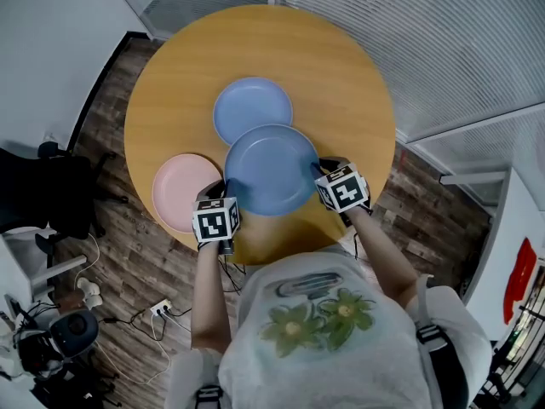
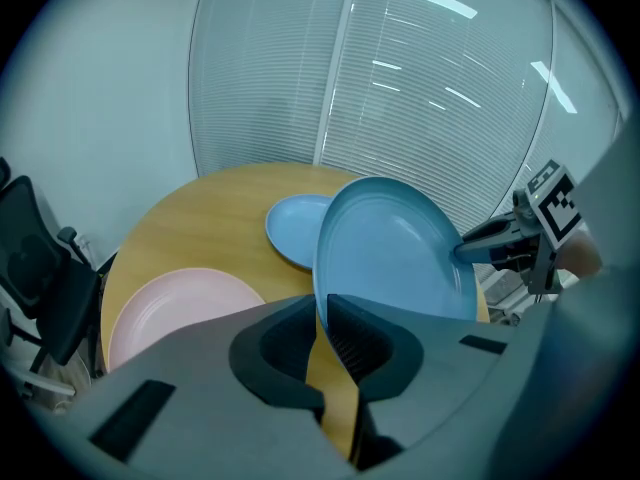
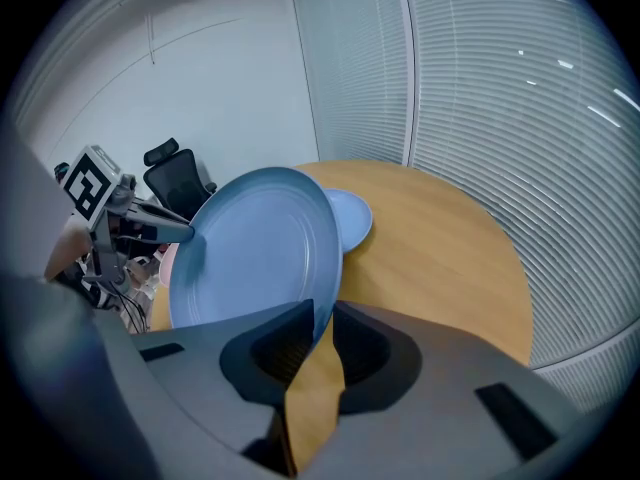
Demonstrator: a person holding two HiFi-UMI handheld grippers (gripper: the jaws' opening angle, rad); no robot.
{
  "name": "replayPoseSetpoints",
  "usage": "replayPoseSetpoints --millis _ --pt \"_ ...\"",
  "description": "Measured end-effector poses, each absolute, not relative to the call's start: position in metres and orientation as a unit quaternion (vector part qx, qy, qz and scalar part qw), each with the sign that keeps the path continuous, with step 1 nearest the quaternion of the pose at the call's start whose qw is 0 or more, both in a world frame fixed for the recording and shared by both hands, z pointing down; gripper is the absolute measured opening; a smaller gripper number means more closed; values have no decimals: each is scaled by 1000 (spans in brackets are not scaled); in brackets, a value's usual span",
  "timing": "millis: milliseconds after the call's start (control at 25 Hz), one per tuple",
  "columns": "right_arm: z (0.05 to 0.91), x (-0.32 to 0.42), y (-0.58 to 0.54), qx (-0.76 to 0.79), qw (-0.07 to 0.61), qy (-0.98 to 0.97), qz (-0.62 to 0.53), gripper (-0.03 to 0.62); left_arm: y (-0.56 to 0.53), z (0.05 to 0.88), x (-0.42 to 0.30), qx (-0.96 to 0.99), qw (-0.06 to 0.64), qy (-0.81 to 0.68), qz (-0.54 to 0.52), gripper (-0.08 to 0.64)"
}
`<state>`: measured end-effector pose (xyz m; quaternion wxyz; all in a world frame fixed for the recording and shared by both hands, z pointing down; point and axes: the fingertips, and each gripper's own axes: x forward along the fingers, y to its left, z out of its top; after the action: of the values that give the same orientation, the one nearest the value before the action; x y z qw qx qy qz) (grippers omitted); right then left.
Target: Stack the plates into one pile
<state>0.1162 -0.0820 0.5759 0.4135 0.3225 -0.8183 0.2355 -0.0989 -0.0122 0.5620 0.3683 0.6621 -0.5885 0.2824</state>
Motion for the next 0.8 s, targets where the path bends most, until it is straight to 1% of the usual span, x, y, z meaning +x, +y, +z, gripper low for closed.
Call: replayPoseSetpoints --millis 440,800 --pt "554 82 -157 327 389 -834 215 83 -89 536 -133 677 324 -599 281 52" --pt "553 61 -206 320 394 -839 196 83 -133 539 -152 672 319 -604 285 52"
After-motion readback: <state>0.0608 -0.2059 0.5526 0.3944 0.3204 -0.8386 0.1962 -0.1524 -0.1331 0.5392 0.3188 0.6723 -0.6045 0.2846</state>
